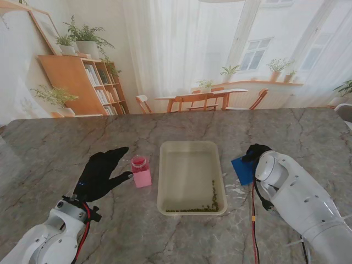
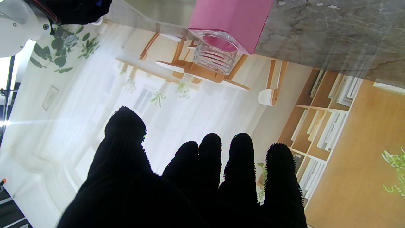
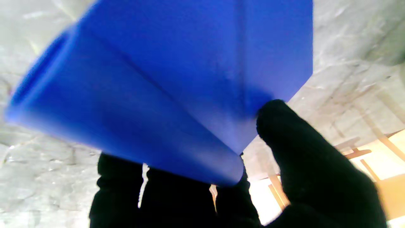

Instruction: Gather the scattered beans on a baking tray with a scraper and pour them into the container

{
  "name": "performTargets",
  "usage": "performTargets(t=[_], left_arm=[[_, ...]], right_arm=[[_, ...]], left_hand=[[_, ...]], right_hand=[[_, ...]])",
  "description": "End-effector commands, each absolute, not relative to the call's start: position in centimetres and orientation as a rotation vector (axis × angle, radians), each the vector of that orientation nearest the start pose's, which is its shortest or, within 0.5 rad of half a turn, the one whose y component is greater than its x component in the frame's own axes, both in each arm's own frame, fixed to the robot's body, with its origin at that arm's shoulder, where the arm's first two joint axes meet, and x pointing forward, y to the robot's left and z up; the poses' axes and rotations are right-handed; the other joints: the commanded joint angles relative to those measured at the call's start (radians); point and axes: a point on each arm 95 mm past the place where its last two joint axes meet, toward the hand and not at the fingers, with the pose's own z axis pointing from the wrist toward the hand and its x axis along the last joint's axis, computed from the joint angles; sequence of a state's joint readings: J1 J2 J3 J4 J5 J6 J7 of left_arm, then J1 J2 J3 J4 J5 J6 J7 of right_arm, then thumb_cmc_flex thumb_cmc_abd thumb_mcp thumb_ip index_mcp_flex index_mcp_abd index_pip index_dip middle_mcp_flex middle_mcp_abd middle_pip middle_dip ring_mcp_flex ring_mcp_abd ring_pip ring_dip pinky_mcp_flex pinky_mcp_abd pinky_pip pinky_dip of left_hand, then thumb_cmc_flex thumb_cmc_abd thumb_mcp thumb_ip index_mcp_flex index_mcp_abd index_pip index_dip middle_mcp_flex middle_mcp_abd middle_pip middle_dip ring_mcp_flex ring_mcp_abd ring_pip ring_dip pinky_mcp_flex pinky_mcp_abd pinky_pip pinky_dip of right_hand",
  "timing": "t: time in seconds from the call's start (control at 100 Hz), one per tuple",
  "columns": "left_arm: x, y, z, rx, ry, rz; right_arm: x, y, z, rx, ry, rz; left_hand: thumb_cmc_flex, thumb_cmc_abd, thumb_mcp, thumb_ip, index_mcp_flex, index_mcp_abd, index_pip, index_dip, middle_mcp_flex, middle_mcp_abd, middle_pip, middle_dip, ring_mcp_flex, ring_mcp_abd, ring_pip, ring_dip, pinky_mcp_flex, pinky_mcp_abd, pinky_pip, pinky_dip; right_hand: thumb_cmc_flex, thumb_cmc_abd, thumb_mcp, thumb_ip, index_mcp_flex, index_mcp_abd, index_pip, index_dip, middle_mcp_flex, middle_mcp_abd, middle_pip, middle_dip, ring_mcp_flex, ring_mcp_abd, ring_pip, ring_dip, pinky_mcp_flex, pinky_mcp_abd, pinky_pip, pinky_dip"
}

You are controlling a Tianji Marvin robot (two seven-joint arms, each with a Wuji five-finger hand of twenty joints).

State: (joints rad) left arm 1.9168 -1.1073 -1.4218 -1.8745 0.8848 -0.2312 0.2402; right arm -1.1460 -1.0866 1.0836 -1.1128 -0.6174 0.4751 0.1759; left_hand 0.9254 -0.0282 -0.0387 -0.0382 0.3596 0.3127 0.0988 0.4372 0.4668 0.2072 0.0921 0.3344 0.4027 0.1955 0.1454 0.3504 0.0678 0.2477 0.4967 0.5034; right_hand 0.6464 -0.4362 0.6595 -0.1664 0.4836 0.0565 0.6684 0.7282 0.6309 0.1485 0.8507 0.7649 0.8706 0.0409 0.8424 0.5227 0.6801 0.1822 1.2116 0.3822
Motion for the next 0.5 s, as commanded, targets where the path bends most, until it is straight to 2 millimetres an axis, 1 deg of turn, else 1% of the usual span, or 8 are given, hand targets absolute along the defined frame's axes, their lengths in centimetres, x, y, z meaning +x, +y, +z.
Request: performTargets(t=[0.0,0.1,0.19,0.29,0.35,0.43,0.45,0.49], left_arm=[[31.4,1.3,-29.2,-1.165,1.253,-1.848],[31.4,1.3,-29.2,-1.165,1.253,-1.848],[31.4,1.3,-29.2,-1.165,1.253,-1.848],[31.4,1.3,-29.2,-1.165,1.252,-1.847],[31.4,1.3,-29.2,-1.164,1.251,-1.846],[31.4,1.4,-29.1,-1.163,1.250,-1.846],[31.4,1.4,-29.1,-1.163,1.250,-1.846],[31.4,1.4,-29.1,-1.163,1.250,-1.846]], right_arm=[[49.2,-11.6,-37.2,1.944,1.175,0.839],[49.1,-11.7,-37.0,1.931,1.199,0.844],[49.0,-11.8,-36.6,1.901,1.239,0.862],[49.0,-11.8,-36.0,1.859,1.275,0.889],[49.1,-11.8,-35.6,1.829,1.296,0.903],[49.2,-11.7,-34.7,1.788,1.307,0.933],[49.2,-11.7,-34.4,1.778,1.307,0.945],[49.2,-11.5,-33.8,1.751,1.310,0.972]], left_hand=[[0.018,0.034,0.000,0.006,0.015,-0.012,0.002,0.004,0.010,-0.033,-0.004,0.016,0.019,-0.003,0.011,0.005,-0.003,0.014,-0.016,0.014],[0.018,0.035,0.000,0.006,0.015,-0.013,0.001,0.003,0.010,-0.035,-0.004,0.016,0.020,-0.005,0.012,0.005,-0.002,0.012,-0.016,0.014],[0.018,0.035,0.000,0.006,0.016,-0.014,0.002,0.004,0.011,-0.033,-0.004,0.016,0.020,-0.005,0.012,0.005,-0.002,0.013,-0.016,0.014],[0.018,0.034,0.000,0.006,0.014,-0.012,0.001,0.003,0.009,-0.033,-0.005,0.016,0.019,-0.006,0.011,0.005,-0.003,0.012,-0.016,0.014],[0.018,0.034,0.000,0.006,0.015,-0.012,0.001,0.003,0.009,-0.035,-0.005,0.016,0.020,-0.004,0.011,0.005,-0.003,0.012,-0.016,0.014],[0.018,0.034,0.000,0.006,0.014,-0.012,0.001,0.003,0.009,-0.034,-0.005,0.016,0.020,-0.004,0.011,0.005,-0.002,0.012,-0.016,0.015],[0.018,0.034,0.000,0.006,0.015,-0.012,0.002,0.003,0.009,-0.033,-0.005,0.016,0.020,-0.004,0.012,0.005,-0.003,0.013,-0.016,0.015],[0.018,0.034,0.000,0.006,0.015,-0.013,0.001,0.003,0.010,-0.035,-0.004,0.016,0.020,-0.005,0.011,0.005,-0.002,0.012,-0.016,0.015]], right_hand=[[-0.034,0.031,0.001,0.060,-0.020,0.084,-0.238,-0.039,-0.068,0.101,-0.325,-0.185,-0.092,0.089,-0.174,-0.051,-0.068,0.044,-0.009,-0.021],[-0.079,0.063,-0.060,0.069,-0.060,0.123,-0.395,-0.057,-0.101,0.143,-0.485,-0.254,-0.211,0.180,-0.307,-0.090,-0.222,0.101,-0.041,-0.042],[-0.118,0.117,-0.141,0.079,-0.101,0.142,-0.467,-0.071,-0.133,0.165,-0.596,-0.300,-0.312,0.230,-0.409,-0.132,-0.345,0.140,-0.100,-0.057],[-0.117,0.185,-0.262,0.096,-0.151,0.163,-0.521,-0.088,-0.189,0.185,-0.680,-0.338,-0.426,0.276,-0.490,-0.164,-0.479,0.178,-0.166,-0.079],[-0.115,0.222,-0.316,0.103,-0.200,0.180,-0.557,-0.098,-0.234,0.197,-0.718,-0.355,-0.499,0.296,-0.533,-0.181,-0.556,0.185,-0.204,-0.098],[-0.129,0.262,-0.338,0.105,-0.251,0.208,-0.583,-0.104,-0.311,0.206,-0.749,-0.363,-0.603,0.301,-0.575,-0.195,-0.665,0.170,-0.253,-0.119],[-0.098,0.287,-0.408,0.116,-0.264,0.218,-0.600,-0.093,-0.335,0.208,-0.756,-0.351,-0.633,0.296,-0.582,-0.198,-0.696,0.159,-0.259,-0.145],[-0.089,0.303,-0.431,0.119,-0.284,0.250,-0.613,-0.089,-0.371,0.209,-0.767,-0.348,-0.672,0.287,-0.594,-0.201,-0.737,0.137,-0.275,-0.160]])
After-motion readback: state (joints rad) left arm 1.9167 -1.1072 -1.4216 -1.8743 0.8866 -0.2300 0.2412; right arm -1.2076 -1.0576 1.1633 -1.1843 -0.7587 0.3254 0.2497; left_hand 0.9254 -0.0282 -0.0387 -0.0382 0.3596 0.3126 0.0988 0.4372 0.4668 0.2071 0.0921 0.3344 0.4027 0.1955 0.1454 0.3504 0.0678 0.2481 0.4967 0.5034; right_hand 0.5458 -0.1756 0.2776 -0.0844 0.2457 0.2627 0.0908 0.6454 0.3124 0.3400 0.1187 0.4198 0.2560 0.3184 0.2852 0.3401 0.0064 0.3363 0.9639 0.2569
